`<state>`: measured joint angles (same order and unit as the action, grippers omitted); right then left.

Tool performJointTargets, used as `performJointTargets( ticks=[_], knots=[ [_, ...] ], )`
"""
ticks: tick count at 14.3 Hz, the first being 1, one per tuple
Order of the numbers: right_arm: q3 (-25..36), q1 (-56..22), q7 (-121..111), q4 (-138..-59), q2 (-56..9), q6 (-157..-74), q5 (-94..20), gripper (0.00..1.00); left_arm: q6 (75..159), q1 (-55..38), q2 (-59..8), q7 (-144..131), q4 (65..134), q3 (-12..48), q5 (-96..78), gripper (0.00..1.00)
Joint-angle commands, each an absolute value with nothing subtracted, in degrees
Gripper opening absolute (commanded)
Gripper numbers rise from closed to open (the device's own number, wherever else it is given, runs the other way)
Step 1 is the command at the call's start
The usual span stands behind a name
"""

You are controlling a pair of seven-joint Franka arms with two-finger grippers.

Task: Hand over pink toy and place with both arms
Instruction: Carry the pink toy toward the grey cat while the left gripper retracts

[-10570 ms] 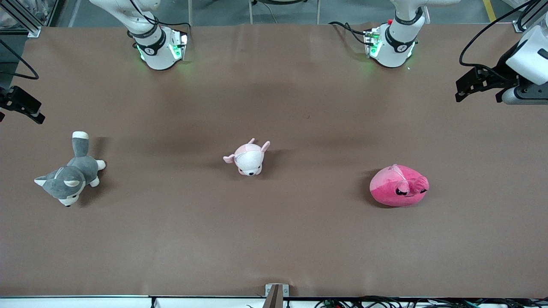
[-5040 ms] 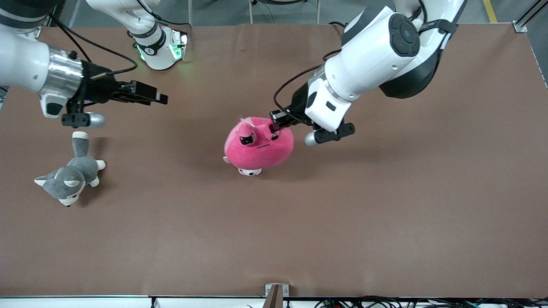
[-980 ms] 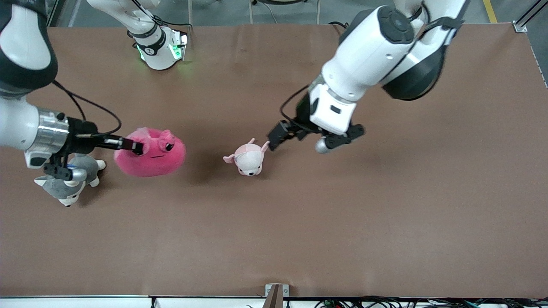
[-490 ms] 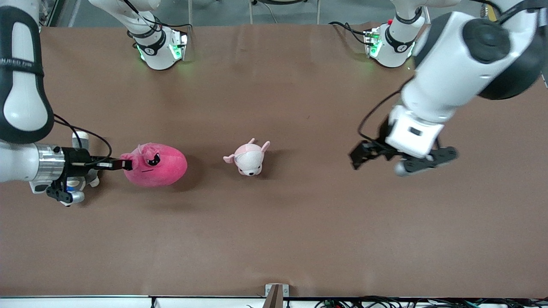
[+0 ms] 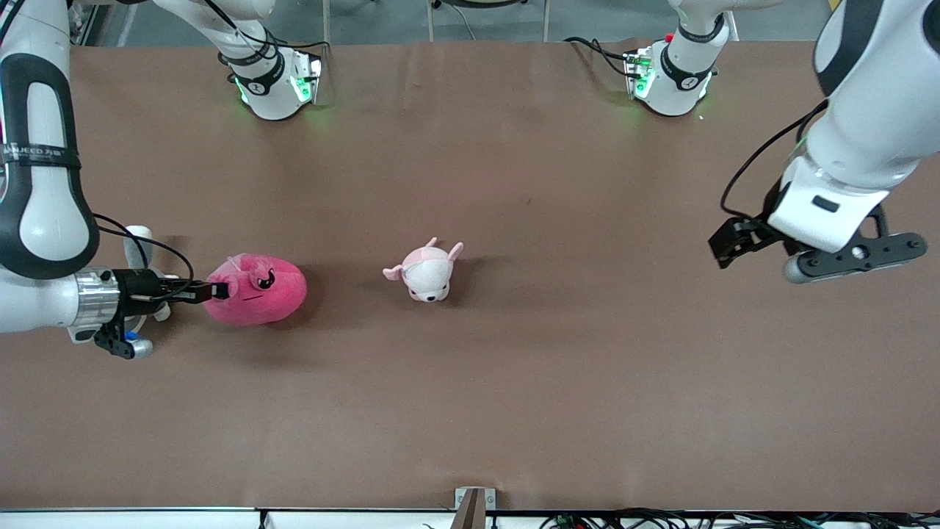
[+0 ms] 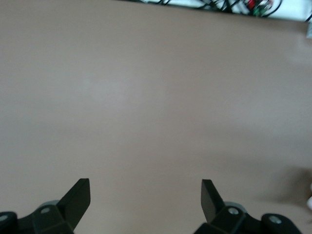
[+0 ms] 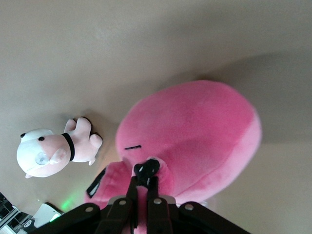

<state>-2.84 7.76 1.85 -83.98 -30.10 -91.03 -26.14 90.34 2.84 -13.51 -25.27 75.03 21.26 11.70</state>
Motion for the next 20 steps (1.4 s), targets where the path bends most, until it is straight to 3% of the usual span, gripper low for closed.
performJointTargets(
  ticks=[1,3,6,7,11,14,15,16,17,18,20],
  knots=[
    [-3.5,8.3,1.8,-83.9,-30.8,-91.1,-27.5,0.01,86.8,6.5,-11.3,-21.8,75.6,21.6,12.0,1.0],
    [-3.5,8.3,1.8,-83.9,-31.3,-91.1,-27.6,0.01,86.5,7.5,-9.1,-16.7,77.9,20.8,9.1,1.0],
    [-3.5,8.2,1.8,-83.8,-32.0,-92.0,-27.7,0.01,87.4,-0.8,-2.0,-12.1,85.8,6.9,1.6,1.0],
    [-3.5,8.1,1.8,-83.9,-32.3,-92.7,-27.6,0.02,87.4,-2.4,-0.1,-12.1,88.3,4.8,1.2,1.0],
    [-3.5,8.1,1.7,-83.8,-33.3,-93.5,-27.7,0.02,90.7,-5.7,7.8,-12.0,98.9,4.1,1.3,1.0],
    [-3.5,8.3,1.5,-83.9,-34.0,-94.0,-27.6,0.04,90.9,-6.1,8.6,-10.1,99.4,3.4,1.4,1.0],
    [-3.5,8.3,1.5,-83.9,-34.2,-94.1,-27.6,0.1,91.0,-5.6,8.3,-8.3,98.9,3.4,1.1,1.0],
    [-3.4,8.3,1.5,-83.8,-34.5,-94.2,-27.5,0.38,91.0,-5.6,8.2,-7.8,98.7,3.4,1.1,1.0],
    [-3.4,8.3,1.5,-83.8,-34.5,-94.5,-27.2,0.75,91.0,-5.6,8.2,-7.8,98.6,3.4,1.2,1.0],
    [-3.4,8.5,1.5,-83.6,-34.4,-94.3,-26.8,1.0,91.0,-5.6,8.2,-7.7,98.3,3.4,1.1,1.0],
    [-3.3,8.4,2.0,-82.7,-33.4,-94.1,-26.6,1.0,90.6,-5.6,7.7,-7.8,97.3,3.4,1.1,1.0]
  ],
)
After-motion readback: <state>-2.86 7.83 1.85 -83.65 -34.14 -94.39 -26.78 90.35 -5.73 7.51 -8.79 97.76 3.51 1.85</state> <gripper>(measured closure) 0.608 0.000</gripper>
